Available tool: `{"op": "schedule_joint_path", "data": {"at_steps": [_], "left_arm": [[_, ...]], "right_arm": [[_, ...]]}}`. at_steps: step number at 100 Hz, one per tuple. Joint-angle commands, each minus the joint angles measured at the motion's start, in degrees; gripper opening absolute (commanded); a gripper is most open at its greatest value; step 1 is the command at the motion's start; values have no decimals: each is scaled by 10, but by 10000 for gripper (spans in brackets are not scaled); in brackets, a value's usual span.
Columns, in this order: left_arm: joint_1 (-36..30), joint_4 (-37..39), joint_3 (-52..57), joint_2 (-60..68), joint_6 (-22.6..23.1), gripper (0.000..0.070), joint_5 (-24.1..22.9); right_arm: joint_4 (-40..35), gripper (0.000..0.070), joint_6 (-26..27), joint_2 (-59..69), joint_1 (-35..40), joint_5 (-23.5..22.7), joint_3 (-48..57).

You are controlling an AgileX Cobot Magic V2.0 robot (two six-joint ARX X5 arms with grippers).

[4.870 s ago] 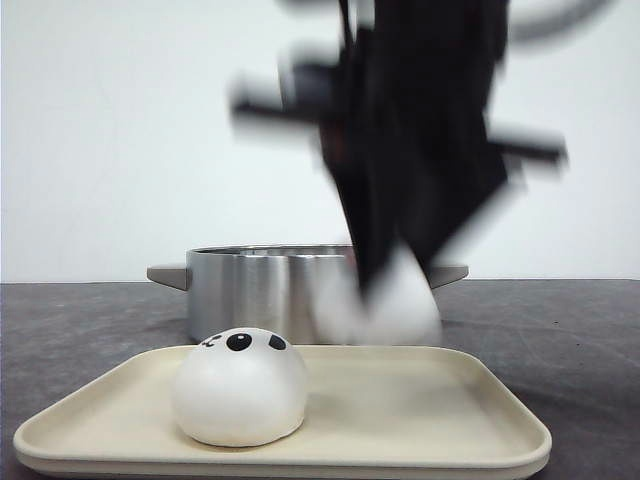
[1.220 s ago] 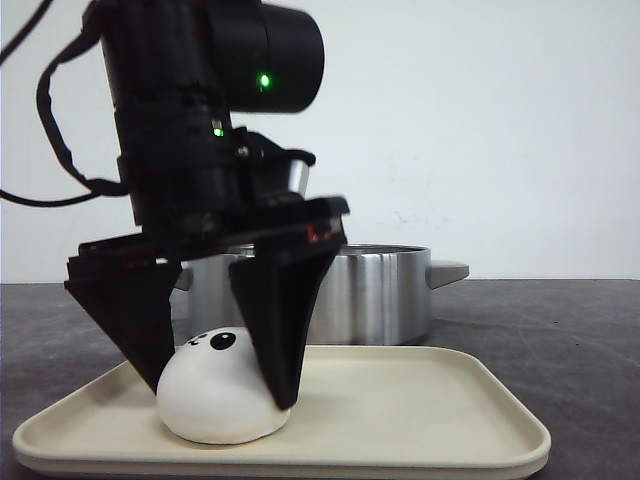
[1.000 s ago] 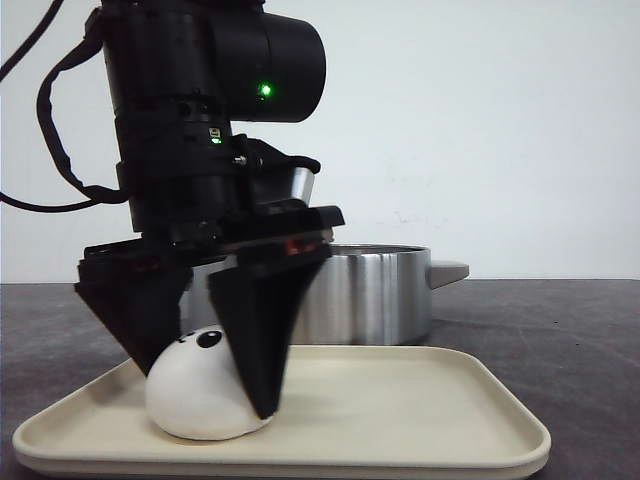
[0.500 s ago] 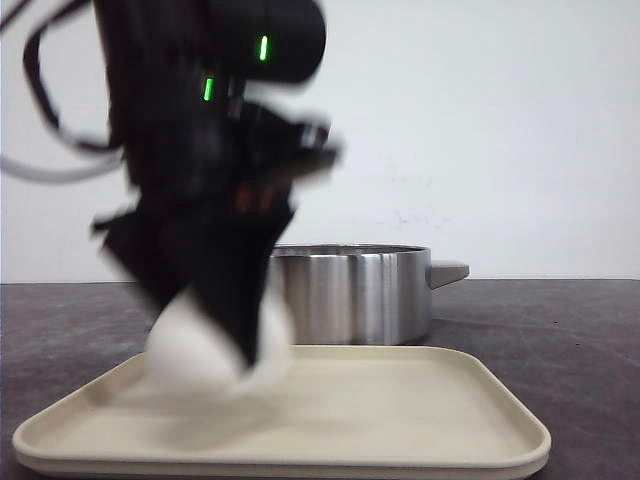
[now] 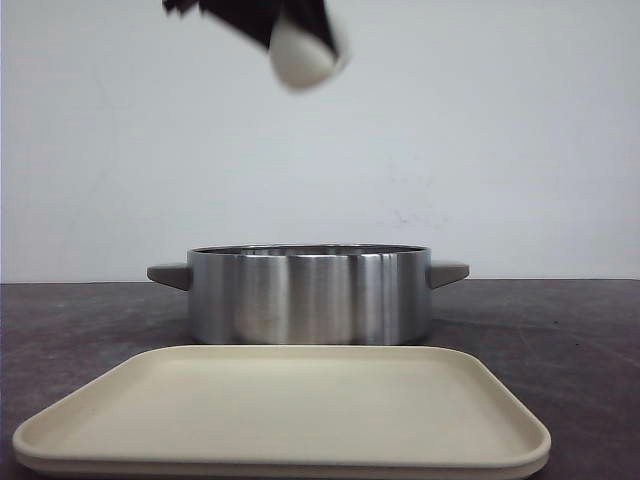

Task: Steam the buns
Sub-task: 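Carry the bun into the steamer pot and open the left gripper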

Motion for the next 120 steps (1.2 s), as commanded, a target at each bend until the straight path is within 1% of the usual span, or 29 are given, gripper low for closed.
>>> {"op": "schedule_joint_path", "data": {"at_steps": [1,20,31,44,46,50,61,64,66,68,79,85,90,94,99,112,120], "left_arm": [[9,7,12,32,5,0,-1],[52,26,13,108,-48,0,4],[63,35,13,144,-63,0,4],[71,46,13,176,-79,4,28],[71,49,13,181,-82,20,32],[71,52,13,188,-91,91,40],[74,53,13,199,-100,390,52],[75,53,13,199,-100,445,52],[75,54,13,199,-100,466,50],[75,56,13,199,-100,479,50],[78,62,19,199,-100,480,50],[82,54,28,199,-102,495,51],[83,49,37,199,-102,547,51],[83,46,44,199,-102,609,51],[84,37,52,199,-102,650,51],[89,-2,83,199,-99,647,50],[92,-30,106,192,-99,631,43]], "right_arm": [[7,11,9,6,11,1,9],[7,11,9,6,24,1,9],[6,11,9,6,27,1,9],[3,11,8,6,27,3,9],[2,11,8,6,27,4,9],[1,11,8,6,27,7,9],[-4,11,5,6,27,19,9],[-7,11,4,6,27,20,9],[-8,11,4,6,27,20,9],[-10,11,4,6,27,20,9],[-16,11,1,6,27,26,9],[-20,11,-4,6,27,33,9],[-24,11,-7,6,27,33,9],[-28,11,-7,6,27,33,9],[-31,11,-7,6,27,33,9],[-37,11,-7,6,27,34,9],[-46,11,-8,6,27,55,4]]}}
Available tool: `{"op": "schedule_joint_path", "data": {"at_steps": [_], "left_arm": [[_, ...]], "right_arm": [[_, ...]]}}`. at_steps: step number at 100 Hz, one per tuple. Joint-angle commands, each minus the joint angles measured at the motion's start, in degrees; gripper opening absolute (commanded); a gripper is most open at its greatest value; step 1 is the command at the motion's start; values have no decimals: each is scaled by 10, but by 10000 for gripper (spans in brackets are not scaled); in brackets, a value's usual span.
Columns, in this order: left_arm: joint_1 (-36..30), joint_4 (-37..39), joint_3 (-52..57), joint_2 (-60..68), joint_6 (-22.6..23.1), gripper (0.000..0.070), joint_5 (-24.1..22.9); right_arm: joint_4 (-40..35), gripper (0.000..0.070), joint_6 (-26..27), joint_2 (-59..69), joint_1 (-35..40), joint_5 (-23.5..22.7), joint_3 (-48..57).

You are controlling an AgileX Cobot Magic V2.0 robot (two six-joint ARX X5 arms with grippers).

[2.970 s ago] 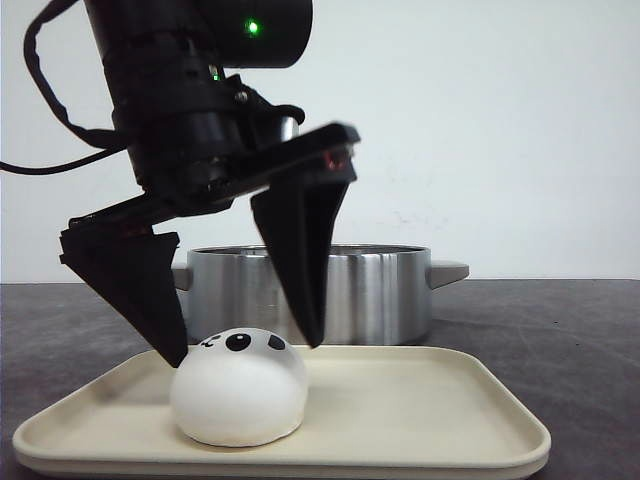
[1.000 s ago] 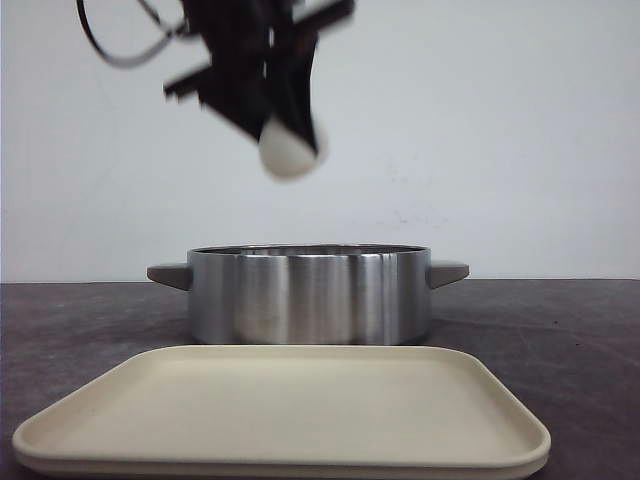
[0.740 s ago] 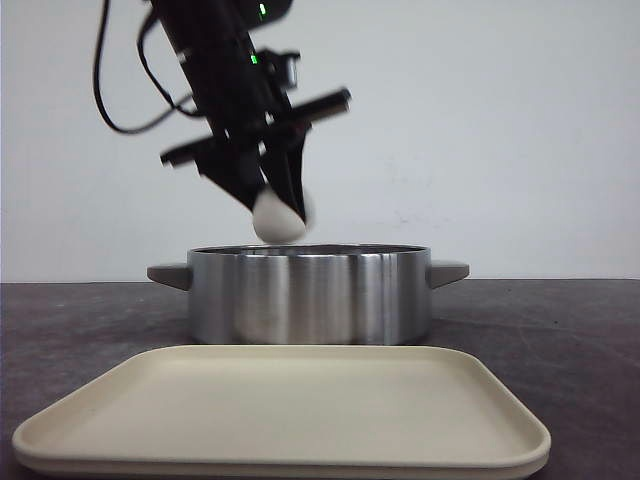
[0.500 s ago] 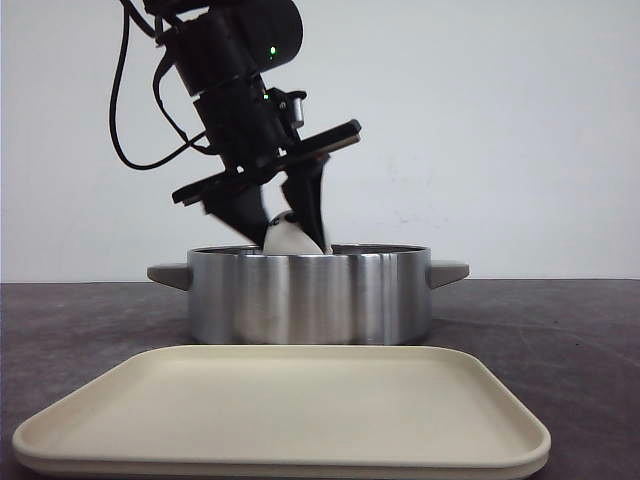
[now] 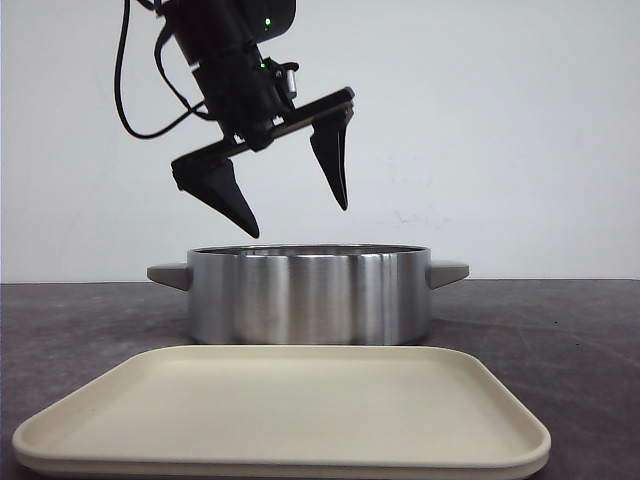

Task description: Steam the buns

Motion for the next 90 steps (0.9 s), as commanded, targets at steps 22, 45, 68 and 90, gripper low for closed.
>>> {"op": "schedule_joint_path", "data": {"at_steps": [22,45,68,90], "left_arm": [[4,-18,35,-123,49,344,-90],[5,-33,35,-304,82,0,-90],[5,-82,10,-456,83,0,-100],[5,-134,3,-525,83,0,-106]], "right_arm": [[-26,11,-7,-3,7,109,-52],[211,11,-30,-99,38,110,-260],[447,11,-64,-186,92,108,-464],[490,11,-64,-193,99,78,-481]]}}
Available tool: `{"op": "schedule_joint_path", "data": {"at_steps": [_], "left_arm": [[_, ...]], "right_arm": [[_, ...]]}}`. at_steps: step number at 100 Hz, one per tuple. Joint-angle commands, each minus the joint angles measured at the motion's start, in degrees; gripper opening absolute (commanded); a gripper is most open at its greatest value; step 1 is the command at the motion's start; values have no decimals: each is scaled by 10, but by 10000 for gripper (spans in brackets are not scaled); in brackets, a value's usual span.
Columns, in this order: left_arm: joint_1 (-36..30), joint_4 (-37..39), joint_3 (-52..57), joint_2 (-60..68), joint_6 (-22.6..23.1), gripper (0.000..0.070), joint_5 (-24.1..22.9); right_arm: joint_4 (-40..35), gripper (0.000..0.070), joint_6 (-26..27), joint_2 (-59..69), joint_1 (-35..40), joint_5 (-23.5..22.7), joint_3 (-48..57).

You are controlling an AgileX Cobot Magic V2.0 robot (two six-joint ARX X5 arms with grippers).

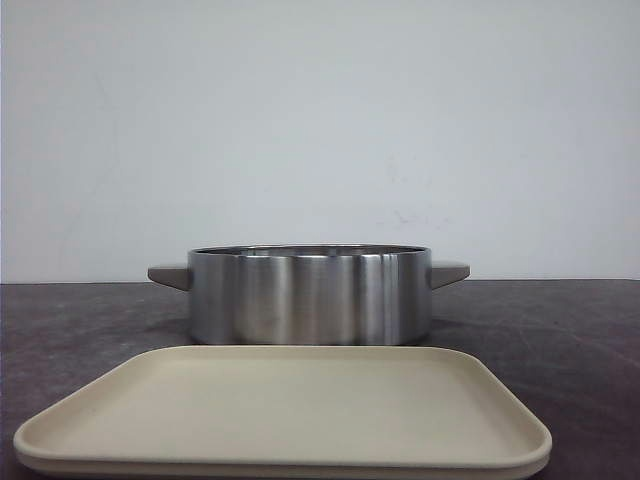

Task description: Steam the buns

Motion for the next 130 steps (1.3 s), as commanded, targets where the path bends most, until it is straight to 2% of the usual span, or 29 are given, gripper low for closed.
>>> {"op": "schedule_joint_path", "data": {"at_steps": [1,25,130], "left_arm": [[-4,-7,7,0,5,0,-1],[-4,-28,7,-35,6,0,-1],[-4,-26,7,-75,6,0,-1]], "right_arm": [[18,11,-6,0,6,0,12],[50,11,-6,0,6,2,12],[51,11,-6,-16,-5,2,12]]}}
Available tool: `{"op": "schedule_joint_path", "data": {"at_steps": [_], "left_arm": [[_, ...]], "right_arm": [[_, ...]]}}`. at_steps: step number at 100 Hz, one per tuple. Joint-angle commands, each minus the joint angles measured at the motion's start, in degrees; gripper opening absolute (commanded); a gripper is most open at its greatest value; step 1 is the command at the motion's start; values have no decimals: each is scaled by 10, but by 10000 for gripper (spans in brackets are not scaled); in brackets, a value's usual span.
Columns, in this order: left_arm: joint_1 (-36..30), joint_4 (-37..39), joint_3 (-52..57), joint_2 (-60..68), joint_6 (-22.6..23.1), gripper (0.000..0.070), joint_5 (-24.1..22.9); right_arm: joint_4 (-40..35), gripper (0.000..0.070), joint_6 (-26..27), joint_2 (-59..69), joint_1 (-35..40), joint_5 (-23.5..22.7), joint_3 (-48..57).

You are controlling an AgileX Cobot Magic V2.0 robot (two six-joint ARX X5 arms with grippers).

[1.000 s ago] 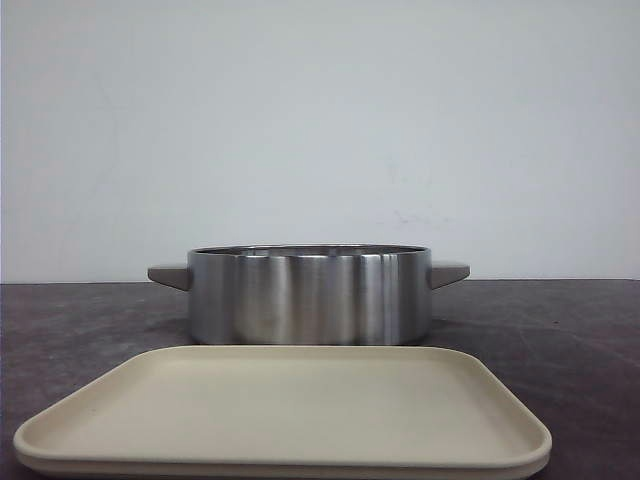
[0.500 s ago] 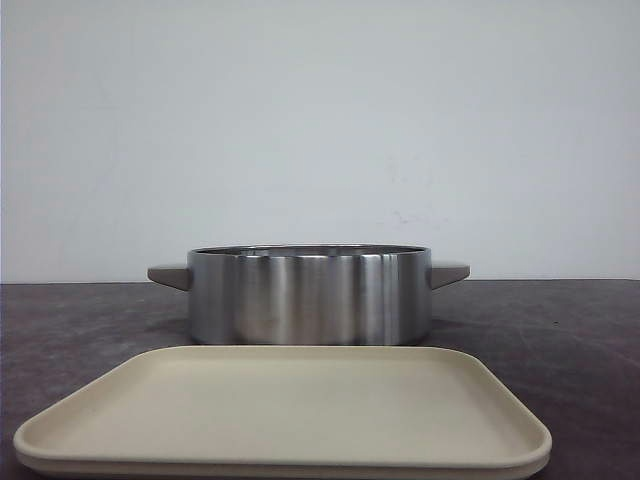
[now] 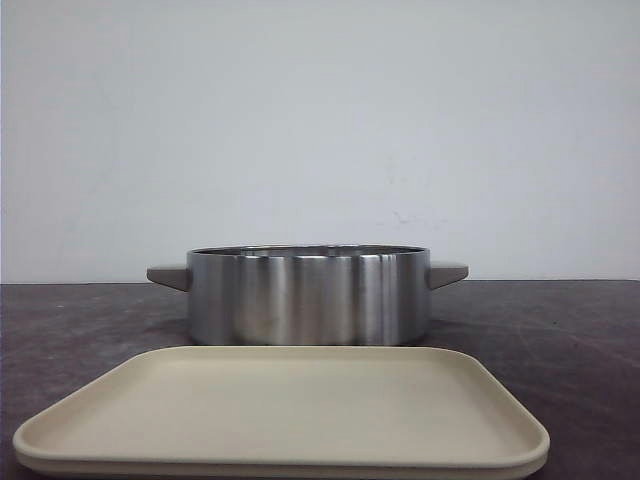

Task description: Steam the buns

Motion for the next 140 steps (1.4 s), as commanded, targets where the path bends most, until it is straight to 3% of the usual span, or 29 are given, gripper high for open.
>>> {"op": "schedule_joint_path", "data": {"at_steps": [1,16,28,40,48,60,79,100,117,140], "left_arm": [[-4,5,10,3,6,0,-1],[-4,5,10,3,6,0,-1],[-4,5,10,3,6,0,-1],[-4,5,10,3,5,0,-1],[-4,5,10,3,6,0,-1],[-4,5,10,3,5,0,-1],[-4,5,10,3,5,0,-1],[-4,5,10,3,5,0,-1],[-4,5,10,4,5,0,-1],[-4,5,10,3,6,0,-1]], "right_arm": [[7,11,-4,-9,5,0,11],[15,11,-4,-48,-18,0,2],[75,11,-5,-103,-66,0,-56],[130,11,-56,-186,-174,-20,-174],[144,11,-97,-250,-268,-74,-261],[136,11,-113,-356,-399,-151,-375],[82,10,-113,-499,-520,-160,-485],[61,10,-115,-524,-543,-213,-548],[-32,11,-127,-524,-541,-251,-548],[-44,10,-157,-524,-541,-256,-548]]}}
